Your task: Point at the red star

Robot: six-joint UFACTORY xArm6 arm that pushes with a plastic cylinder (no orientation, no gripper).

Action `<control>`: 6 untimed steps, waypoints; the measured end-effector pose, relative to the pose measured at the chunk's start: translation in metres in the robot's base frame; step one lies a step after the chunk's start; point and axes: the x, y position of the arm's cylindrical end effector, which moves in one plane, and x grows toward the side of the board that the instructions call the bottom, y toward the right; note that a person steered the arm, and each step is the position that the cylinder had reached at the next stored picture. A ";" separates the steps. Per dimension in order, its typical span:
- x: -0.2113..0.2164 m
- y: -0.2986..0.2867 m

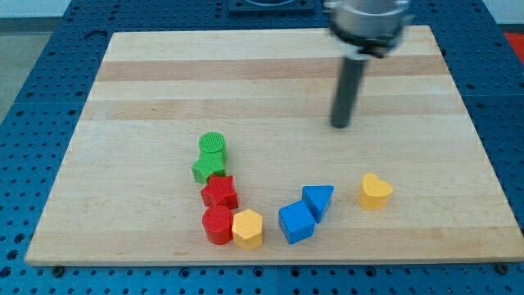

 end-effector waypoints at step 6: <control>0.097 -0.104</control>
